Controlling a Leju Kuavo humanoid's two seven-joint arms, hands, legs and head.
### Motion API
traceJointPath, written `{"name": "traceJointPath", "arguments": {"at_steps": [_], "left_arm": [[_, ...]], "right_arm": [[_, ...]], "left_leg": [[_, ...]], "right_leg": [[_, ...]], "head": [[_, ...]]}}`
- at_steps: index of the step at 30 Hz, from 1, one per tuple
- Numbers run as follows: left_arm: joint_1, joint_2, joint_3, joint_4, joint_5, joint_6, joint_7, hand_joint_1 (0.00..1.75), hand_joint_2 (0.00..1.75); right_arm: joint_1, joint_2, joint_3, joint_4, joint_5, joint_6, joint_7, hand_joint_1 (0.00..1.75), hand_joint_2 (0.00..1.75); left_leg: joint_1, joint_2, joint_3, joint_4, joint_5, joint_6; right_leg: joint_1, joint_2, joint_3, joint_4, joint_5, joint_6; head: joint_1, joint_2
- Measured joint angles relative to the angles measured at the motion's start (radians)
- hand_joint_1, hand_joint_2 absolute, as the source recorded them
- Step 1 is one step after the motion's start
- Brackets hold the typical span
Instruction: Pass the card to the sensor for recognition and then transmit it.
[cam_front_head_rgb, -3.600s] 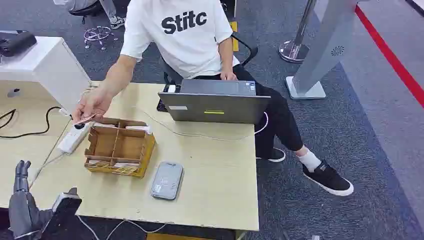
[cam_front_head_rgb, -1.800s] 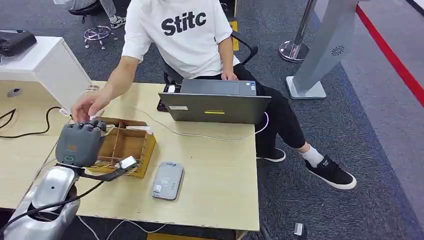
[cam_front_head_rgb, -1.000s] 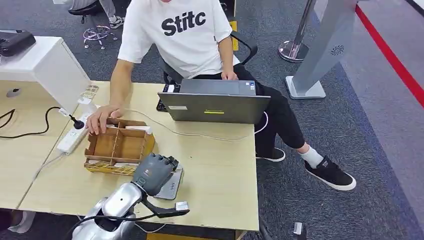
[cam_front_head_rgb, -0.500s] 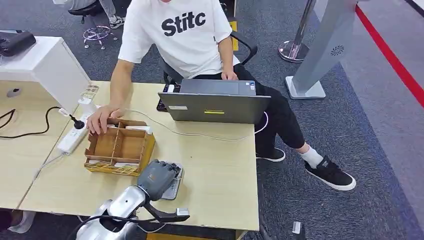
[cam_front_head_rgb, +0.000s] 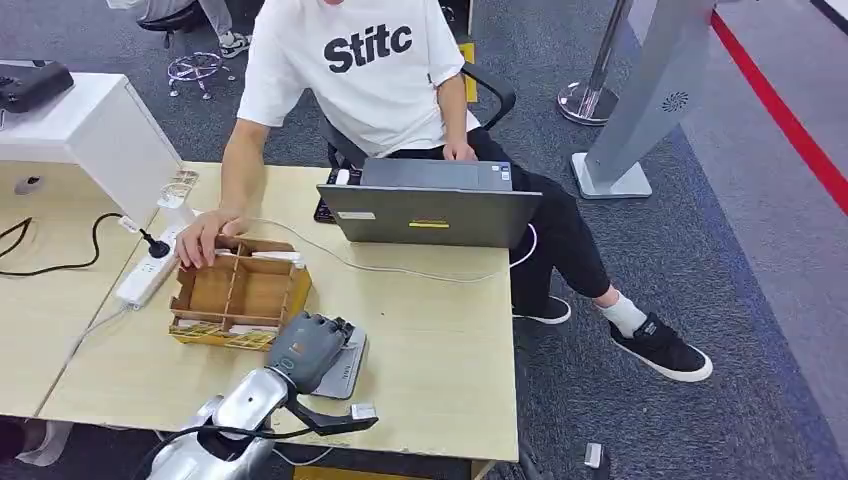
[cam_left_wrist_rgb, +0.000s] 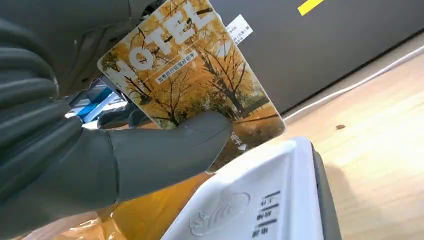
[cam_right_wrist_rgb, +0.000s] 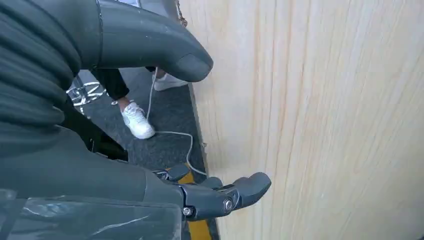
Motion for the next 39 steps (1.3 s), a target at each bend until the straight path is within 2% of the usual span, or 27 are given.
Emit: {"name": "traceJointPath", "arguments": {"at_steps": [5,8,16,23,27,38,39], "left_arm": [[0.005,0.000,0.000,-0.010,0.001,0.008,0.002,1.75,1.75],[0.023,-0.003,0.028,-0.057,0.007,0.075,0.022,1.75,1.75],[0.058,-0.039,0.269,-0.314,0.037,0.050,-0.038,1.75,1.75],[0.058,-0.067,0.431,-0.409,0.043,0.047,-0.052,1.75,1.75],[0.059,-0.079,0.463,-0.421,0.032,0.050,-0.061,1.75,1.75],[0.065,-0.093,0.479,-0.432,0.006,0.050,-0.064,1.75,1.75],[0.065,-0.093,0.479,-0.432,0.000,0.050,-0.064,1.48,1.75]], "right_arm": [[0.000,0.000,0.004,0.000,-0.002,0.000,0.000,0.00,1.75],[0.002,0.000,0.010,0.000,-0.004,0.003,-0.013,0.00,1.75],[0.016,0.000,0.020,0.000,-0.026,0.008,-0.033,0.00,1.75],[0.019,0.000,0.027,0.000,-0.042,0.011,-0.034,0.00,1.75],[0.020,0.000,0.029,0.000,-0.045,0.011,-0.034,0.00,1.75],[0.020,0.000,0.039,0.000,-0.045,0.010,-0.041,0.00,1.75],[0.021,0.000,0.039,0.000,-0.045,0.010,-0.041,0.00,1.75]], "left_leg": [[0.000,0.000,0.000,0.000,0.000,0.000],[0.000,0.000,0.000,0.000,0.000,0.000],[0.000,0.000,-0.001,0.000,0.000,0.000],[0.000,0.000,-0.001,0.000,0.000,0.000],[0.000,0.000,-0.001,0.000,0.000,0.000],[0.000,0.000,-0.001,0.000,0.000,0.000],[0.000,0.000,-0.001,0.000,0.000,0.000]], "right_leg": [[0.000,0.000,0.000,0.000,0.000,0.000],[0.000,0.000,0.000,0.000,0.000,0.000],[0.000,0.000,-0.001,0.000,0.000,0.000],[0.000,0.000,-0.001,0.000,0.000,0.000],[0.000,0.000,-0.001,0.000,0.000,0.000],[0.000,0.000,-0.001,0.000,0.000,0.000],[0.000,0.000,-0.001,0.000,0.000,0.000]], "head": [[0.000,0.000],[0.000,0.000],[0.000,0.000],[0.000,0.000],[0.000,0.000],[0.000,0.000],[0.000,0.000]]}}
